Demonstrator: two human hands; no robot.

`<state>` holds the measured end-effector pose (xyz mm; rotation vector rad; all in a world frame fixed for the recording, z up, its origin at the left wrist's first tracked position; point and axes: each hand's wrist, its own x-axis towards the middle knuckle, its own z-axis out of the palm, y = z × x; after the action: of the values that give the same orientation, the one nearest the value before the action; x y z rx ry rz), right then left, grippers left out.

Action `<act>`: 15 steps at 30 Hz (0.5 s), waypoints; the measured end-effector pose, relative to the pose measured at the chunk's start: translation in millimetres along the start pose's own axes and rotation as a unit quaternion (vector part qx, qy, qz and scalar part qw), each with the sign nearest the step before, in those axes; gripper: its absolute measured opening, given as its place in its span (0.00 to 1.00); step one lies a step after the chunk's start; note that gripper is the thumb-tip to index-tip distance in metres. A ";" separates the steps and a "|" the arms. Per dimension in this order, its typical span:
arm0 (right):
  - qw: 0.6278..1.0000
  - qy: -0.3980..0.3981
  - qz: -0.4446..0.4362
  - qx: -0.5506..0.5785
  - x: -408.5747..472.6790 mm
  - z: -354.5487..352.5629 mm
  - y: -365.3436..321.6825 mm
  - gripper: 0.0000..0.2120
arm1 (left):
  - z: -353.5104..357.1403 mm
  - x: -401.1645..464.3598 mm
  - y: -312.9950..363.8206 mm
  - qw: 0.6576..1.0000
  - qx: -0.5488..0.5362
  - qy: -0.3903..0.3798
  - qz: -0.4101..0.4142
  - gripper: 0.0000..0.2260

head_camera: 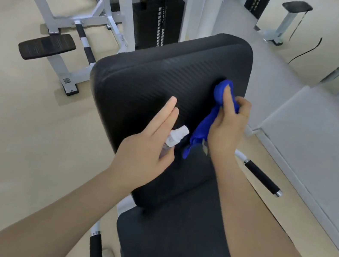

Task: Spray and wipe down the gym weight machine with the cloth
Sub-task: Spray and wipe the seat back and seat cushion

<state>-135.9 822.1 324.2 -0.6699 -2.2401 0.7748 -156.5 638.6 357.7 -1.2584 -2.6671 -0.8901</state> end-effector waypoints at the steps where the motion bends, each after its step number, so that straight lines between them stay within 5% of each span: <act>1: 0.999 0.033 0.026 -0.009 19.3 -5.2 17.0 0.18 | 4.5 1.4 -0.1 1.000 0.021 0.003 -0.002 0.29; 8: 0.999 0.034 0.014 -0.027 5.1 4.6 30.9 0.21 | 24.8 11.6 0.0 0.994 0.108 0.023 -0.016 0.28; 10: 0.999 -0.033 -0.013 -0.001 -22.2 9.2 32.5 0.13 | 26.8 13.1 0.7 0.992 0.126 0.026 -0.015 0.28; 12: 0.990 -0.107 -0.092 -0.010 -38.5 5.0 34.6 0.16 | 27.6 13.3 0.4 0.989 0.142 0.030 -0.014 0.28; 15: 0.998 -0.064 -0.019 0.006 -2.7 -7.6 50.6 0.17 | 29.9 13.9 1.4 0.986 0.160 0.036 -0.025 0.28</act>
<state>-116.4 858.0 293.3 -0.5861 -2.3555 0.8325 -159.3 664.6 337.6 -1.0687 -2.6567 -0.4745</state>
